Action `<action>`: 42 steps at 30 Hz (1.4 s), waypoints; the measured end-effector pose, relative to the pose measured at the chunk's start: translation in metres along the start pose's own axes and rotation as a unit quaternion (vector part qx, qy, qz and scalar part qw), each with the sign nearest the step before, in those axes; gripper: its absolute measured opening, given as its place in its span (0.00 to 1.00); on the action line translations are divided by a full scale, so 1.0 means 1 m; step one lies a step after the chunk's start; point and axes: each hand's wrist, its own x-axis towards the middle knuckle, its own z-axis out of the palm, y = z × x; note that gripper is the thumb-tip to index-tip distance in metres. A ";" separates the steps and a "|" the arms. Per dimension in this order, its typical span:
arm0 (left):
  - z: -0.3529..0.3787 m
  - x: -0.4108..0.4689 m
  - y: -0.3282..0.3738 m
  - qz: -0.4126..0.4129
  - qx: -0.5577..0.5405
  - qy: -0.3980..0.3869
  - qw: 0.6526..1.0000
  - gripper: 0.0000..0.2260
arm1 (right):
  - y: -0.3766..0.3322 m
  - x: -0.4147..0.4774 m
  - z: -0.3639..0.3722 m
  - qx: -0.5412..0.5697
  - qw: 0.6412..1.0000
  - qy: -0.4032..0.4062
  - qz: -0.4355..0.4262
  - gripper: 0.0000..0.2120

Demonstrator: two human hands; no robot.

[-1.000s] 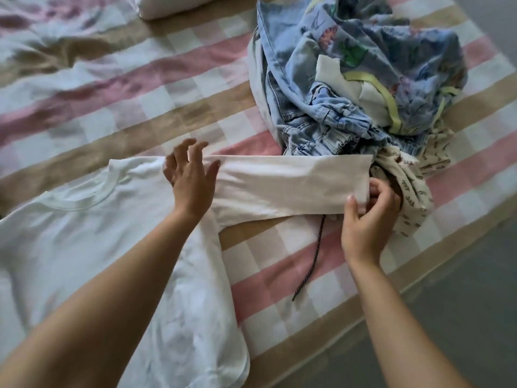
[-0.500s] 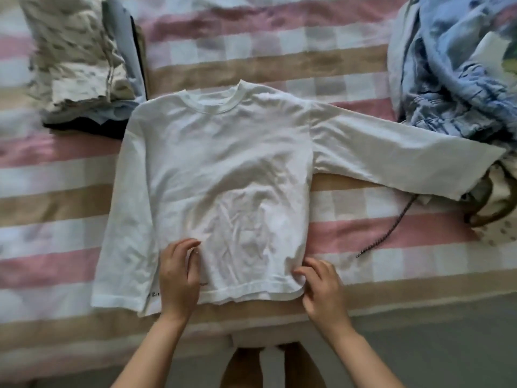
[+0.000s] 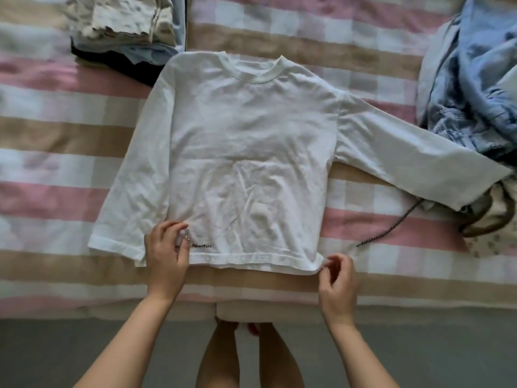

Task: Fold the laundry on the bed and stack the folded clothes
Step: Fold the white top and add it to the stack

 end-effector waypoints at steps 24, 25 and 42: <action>0.037 -0.028 0.044 0.029 0.071 -0.093 0.993 0.18 | -0.004 -0.008 0.021 0.250 0.883 0.247 0.313 0.10; 0.037 -0.027 0.046 0.032 0.072 -0.089 0.993 0.17 | -0.005 -0.005 0.021 0.224 0.894 0.248 0.300 0.09; 0.041 -0.023 0.048 0.064 0.073 -0.096 0.991 0.19 | -0.010 0.025 0.003 0.266 0.901 0.170 0.298 0.06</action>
